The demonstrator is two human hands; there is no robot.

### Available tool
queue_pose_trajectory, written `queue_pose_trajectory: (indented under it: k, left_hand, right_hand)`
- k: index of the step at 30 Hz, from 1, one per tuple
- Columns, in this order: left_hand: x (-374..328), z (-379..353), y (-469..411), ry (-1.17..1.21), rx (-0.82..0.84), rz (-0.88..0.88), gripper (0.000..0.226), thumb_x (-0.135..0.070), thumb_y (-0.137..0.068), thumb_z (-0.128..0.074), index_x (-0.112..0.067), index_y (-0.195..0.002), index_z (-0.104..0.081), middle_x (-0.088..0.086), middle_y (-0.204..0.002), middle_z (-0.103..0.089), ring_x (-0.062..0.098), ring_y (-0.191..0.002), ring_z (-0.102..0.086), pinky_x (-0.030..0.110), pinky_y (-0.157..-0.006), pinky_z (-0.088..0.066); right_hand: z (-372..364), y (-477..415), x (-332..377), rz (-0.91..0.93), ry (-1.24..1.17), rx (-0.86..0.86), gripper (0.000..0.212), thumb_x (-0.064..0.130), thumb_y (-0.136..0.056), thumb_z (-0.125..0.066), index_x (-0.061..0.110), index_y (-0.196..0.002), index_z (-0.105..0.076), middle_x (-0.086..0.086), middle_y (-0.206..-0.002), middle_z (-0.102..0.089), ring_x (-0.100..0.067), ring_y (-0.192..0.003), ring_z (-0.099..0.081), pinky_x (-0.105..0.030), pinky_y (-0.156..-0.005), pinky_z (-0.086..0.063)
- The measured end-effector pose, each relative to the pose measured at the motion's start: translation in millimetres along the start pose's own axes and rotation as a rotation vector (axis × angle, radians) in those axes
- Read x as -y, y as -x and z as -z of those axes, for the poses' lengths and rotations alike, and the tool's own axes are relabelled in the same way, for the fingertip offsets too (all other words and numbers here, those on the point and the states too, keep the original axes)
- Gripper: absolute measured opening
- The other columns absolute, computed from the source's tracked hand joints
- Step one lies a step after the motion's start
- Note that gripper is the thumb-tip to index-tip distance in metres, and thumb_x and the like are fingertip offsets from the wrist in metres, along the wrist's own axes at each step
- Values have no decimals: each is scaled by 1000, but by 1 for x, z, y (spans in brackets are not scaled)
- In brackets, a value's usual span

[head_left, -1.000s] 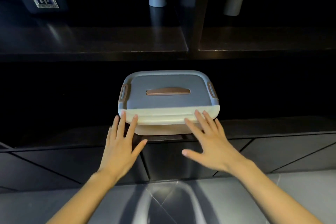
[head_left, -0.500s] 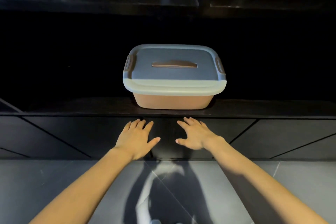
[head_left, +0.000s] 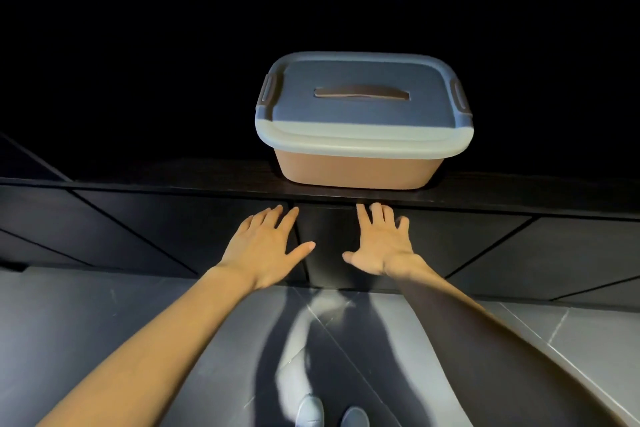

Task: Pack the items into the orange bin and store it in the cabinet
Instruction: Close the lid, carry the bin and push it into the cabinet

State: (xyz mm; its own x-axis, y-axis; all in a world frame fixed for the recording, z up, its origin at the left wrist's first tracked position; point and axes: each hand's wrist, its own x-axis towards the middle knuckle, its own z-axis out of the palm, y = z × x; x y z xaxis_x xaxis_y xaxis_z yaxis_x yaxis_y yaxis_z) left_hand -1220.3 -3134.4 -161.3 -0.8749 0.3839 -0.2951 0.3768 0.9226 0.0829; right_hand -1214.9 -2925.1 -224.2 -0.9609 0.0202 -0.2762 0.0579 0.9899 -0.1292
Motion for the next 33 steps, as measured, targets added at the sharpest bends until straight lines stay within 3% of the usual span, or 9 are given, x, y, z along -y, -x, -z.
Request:
queue_pose_trajectory:
  k: [3, 6, 8, 14, 19, 23, 30, 33]
  left_hand:
    - [4, 2, 6, -24, -2, 18, 77, -68, -85, -18, -24, -147, -4, 7, -155, -14, 24, -142, -12, 38, -115, -13]
    - [7, 4, 11, -39, -13, 33, 77, -68, -85, -17, -23, -147, -3, 7, -156, -13, 24, -142, -12, 37, -114, -12]
    - [5, 3, 16, -44, -2, 30, 78, -68, -85, -17, -23, -147, -3, 7, -156, -13, 24, -142, -11, 37, -114, -12]
    - [2, 5, 30, -63, -7, 3, 78, -68, -85, -17, -22, -147, -2, 7, -156, -12, 24, -142, -12, 38, -114, -13]
    - [-11, 9, 41, -46, 12, -60, 78, -67, -86, -18, -21, -147, -3, 8, -155, -14, 25, -142, -14, 39, -113, -16]
    - [-28, 14, 44, -32, 12, -139, 77, -67, -86, -18, -21, -147, -3, 8, -155, -14, 25, -142, -14, 38, -113, -17]
    - [-54, 27, 39, -71, 5, -224, 77, -66, -87, -19, -20, -147, -4, 9, -155, -14, 25, -141, -15, 39, -113, -17]
    - [-63, 33, 37, -82, -3, -231, 76, -65, -88, -20, -19, -147, -4, 10, -155, -15, 26, -141, -15, 39, -113, -18]
  right_hand:
    - [4, -5, 6, -37, -27, -39, 93, 63, -72, -50, 16, -144, -17, -12, -146, -21, -31, -133, -18, -50, -108, -13]
    - [-1, 0, 4, -37, -117, -34, 90, 61, -73, -51, 19, -145, -16, -11, -150, -15, -30, -140, -7, -50, -113, 1]
    - [-7, 5, 1, -53, -209, -29, 86, 57, -73, -54, 23, -144, -18, -10, -152, -14, -27, -142, 0, -48, -113, 2]
    - [-4, 35, -2, -104, -214, -32, 78, 78, -68, -42, 28, -128, -39, -1, -131, -42, -22, -127, -32, -51, -105, -18]
    - [-7, 91, -9, -191, -283, 77, 79, 80, -69, -40, 27, -128, -43, 2, -129, -44, -21, -127, -29, -46, -96, -32]
    - [-12, 132, -24, -329, -217, 165, 78, 80, -69, -43, 17, -112, -59, 1, -118, -47, -21, -126, -26, -42, -90, -40]
    - [-21, 173, -69, -490, -260, 117, 85, 70, -74, -52, 14, -137, -37, -2, -131, -48, -22, -132, -27, -40, -96, -41]
    - [-23, 183, -88, -544, -304, 108, 82, 68, -76, -53, 18, -138, -33, -2, -134, -48, -23, -132, -27, -44, -96, -39]
